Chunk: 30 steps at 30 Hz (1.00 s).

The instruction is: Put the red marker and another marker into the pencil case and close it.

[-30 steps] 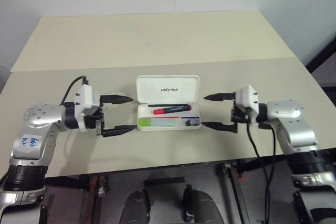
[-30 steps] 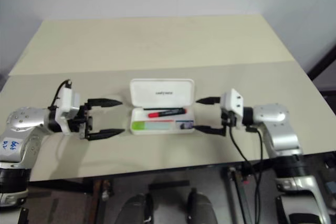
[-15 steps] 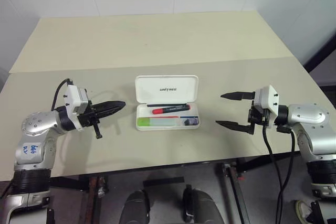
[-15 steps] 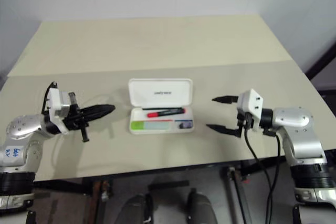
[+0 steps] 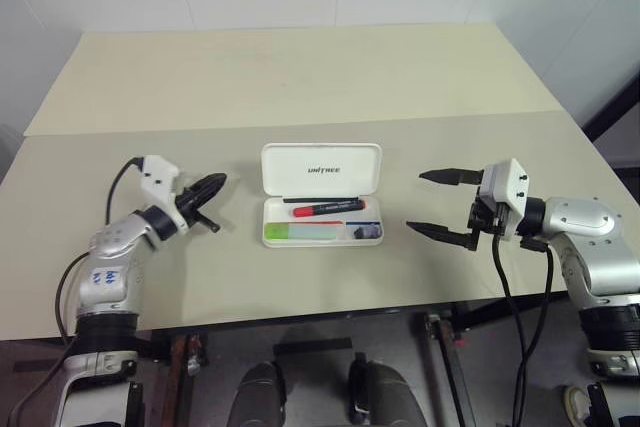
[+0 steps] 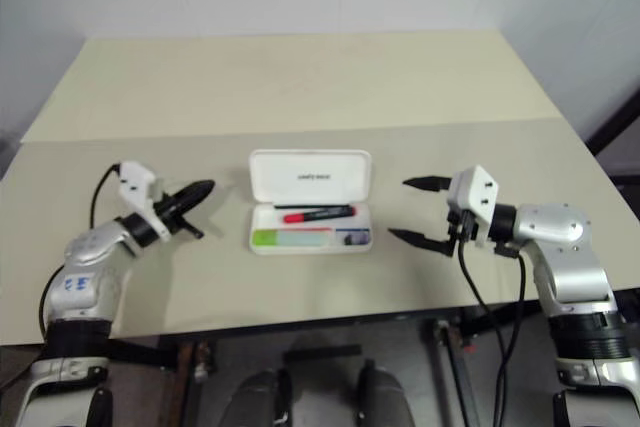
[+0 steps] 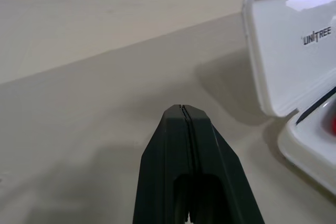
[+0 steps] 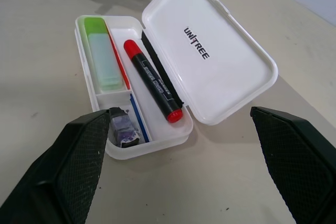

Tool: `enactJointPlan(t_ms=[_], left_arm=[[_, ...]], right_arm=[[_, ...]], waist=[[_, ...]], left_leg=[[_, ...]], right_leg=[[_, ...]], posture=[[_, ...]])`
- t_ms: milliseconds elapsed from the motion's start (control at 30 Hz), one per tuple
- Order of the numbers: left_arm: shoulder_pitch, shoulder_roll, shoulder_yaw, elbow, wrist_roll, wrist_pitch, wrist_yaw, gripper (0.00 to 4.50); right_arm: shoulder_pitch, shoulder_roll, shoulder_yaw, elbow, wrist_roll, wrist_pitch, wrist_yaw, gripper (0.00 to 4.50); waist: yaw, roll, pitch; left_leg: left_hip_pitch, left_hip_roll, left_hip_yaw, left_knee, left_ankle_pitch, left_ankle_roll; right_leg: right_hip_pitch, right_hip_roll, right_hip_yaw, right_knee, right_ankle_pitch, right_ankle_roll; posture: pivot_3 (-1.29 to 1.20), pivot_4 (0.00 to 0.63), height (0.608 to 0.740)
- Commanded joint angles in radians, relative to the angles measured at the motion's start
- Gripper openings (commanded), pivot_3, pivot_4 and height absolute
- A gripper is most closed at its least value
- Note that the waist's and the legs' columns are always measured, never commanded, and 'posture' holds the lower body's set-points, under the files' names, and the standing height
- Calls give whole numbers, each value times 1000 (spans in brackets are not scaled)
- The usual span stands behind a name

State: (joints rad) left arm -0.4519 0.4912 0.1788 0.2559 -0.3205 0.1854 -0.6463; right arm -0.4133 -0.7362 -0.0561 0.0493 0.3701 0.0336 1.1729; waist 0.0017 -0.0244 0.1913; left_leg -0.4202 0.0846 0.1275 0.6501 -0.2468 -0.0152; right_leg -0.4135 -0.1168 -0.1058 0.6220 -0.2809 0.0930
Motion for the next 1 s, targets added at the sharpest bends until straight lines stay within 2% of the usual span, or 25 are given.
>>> enactJointPlan(t_ms=[33,267,467,800,1000], left_arm=[[-53,-24,-28,22,7,-21,-23,16],[-117,-66,-51,84,-2,-110,-107,16],[-92,-67,-53,79,-15,-201,-204,16],[-94,29,-168,127,100,-434,-419,16],[-130,70,-254,165,143,-495,-549,16]], right_arm=[[-12,-1,-15,-33,3,-8,-11,4500],[23,3,-17,-77,4,6,-45,4500],[51,0,-24,-107,10,20,-70,4500],[78,4,-32,-131,13,28,-99,4500],[106,4,-39,-154,17,33,-121,4500]], waist=[[-1,0,0],[-1,0,0],[2,0,0],[8,0,0],[11,0,0]], left_leg=[[0,0,0,0,1,-1],[0,0,1,0,2,-4],[0,0,1,1,2,-3],[0,0,1,0,1,-3],[0,0,1,1,-1,1]], right_leg=[[0,0,0,0,0,0],[0,0,0,-1,0,0],[0,0,0,0,0,0],[0,0,0,-1,0,0],[0,0,0,-1,0,0]], posture=[[0,150,740],[0,150,740],[0,150,740],[0,150,740],[0,150,740]])
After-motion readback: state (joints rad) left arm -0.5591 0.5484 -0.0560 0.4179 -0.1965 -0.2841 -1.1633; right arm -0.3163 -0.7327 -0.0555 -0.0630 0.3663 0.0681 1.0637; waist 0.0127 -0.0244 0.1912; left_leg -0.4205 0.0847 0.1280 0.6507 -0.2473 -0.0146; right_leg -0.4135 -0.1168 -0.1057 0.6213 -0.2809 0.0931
